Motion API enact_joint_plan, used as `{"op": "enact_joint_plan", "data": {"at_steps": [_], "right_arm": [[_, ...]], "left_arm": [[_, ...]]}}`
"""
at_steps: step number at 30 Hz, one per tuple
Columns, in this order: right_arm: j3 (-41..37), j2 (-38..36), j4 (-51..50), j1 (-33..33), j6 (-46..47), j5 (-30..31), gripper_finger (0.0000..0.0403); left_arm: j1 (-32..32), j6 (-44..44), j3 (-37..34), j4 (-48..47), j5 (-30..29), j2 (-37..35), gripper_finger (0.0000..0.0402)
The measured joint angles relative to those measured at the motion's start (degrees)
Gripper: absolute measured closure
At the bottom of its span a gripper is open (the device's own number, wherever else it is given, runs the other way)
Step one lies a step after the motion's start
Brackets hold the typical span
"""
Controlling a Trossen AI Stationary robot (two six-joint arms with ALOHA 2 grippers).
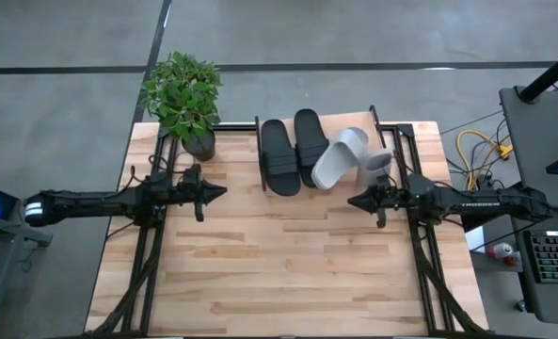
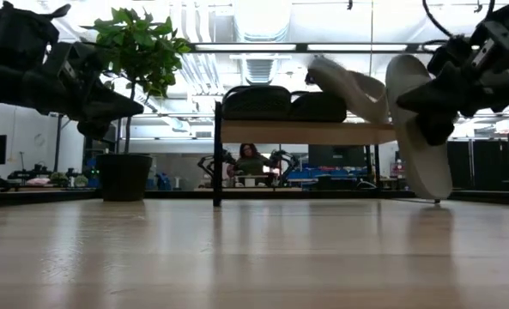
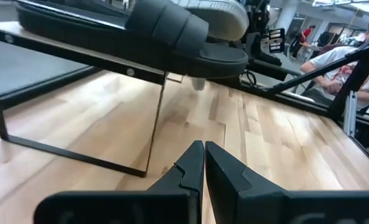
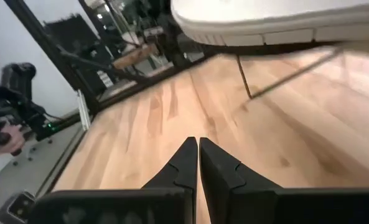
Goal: Pick and place slides into the shelf
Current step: Return to Home Position
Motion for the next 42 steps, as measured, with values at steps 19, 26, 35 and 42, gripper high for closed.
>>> {"op": "enact_joint_plan", "data": {"at_steps": [19, 26, 35, 42], "right_arm": [[1.1, -0.5, 1.8, 0.0, -1.1, -0.1, 0.0394], [1.1, -0.5, 1.8, 0.0, -1.1, 0.1, 0.0394], [1.2, -0.5, 1.9, 0.0, -1.5, 0.2, 0.0394], [1.2, -0.5, 2.1, 0.0, -1.5, 0.2, 0.0394]], "left_arm": [[0.0, -1.2, 0.6, 0.1, 3.7, -0.1, 0.0402], [0.0, -1.2, 0.6, 0.1, 6.0, -0.1, 0.0402], [0.0, -2.4, 0.6, 0.1, 6.3, 0.2, 0.0402], [0.0, -2.5, 0.6, 0.1, 6.6, 1.4, 0.0402]]}}
